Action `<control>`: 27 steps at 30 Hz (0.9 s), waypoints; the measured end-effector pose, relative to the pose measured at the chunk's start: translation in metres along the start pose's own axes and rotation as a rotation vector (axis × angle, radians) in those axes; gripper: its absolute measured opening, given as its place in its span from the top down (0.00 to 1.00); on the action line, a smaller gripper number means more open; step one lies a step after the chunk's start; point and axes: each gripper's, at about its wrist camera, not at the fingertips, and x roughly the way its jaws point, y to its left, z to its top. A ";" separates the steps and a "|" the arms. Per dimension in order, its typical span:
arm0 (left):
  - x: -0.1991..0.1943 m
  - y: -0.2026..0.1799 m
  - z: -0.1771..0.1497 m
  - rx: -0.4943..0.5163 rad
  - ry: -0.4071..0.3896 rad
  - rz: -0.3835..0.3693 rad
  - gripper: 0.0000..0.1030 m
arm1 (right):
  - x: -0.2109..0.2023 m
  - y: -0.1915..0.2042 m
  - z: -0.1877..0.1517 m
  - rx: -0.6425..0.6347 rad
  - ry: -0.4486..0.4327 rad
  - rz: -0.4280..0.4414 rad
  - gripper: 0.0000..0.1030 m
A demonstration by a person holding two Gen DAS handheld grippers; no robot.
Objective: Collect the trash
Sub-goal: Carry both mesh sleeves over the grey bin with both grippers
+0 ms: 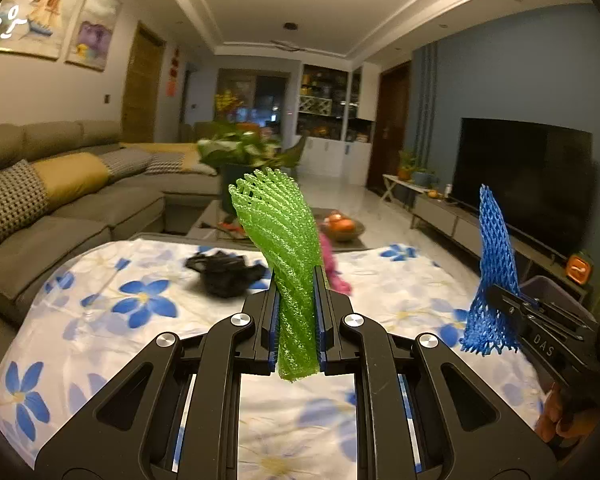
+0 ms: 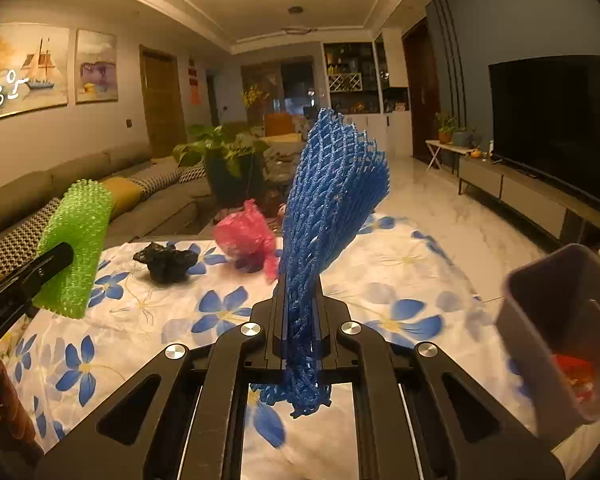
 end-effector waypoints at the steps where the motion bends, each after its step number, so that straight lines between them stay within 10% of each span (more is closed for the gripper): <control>1: -0.003 -0.008 0.000 0.010 -0.002 -0.014 0.87 | -0.006 -0.004 0.000 -0.002 -0.009 -0.006 0.90; 27: 0.001 -0.235 -0.011 0.157 -0.001 -0.418 0.87 | -0.105 -0.163 -0.011 0.111 -0.142 -0.313 0.90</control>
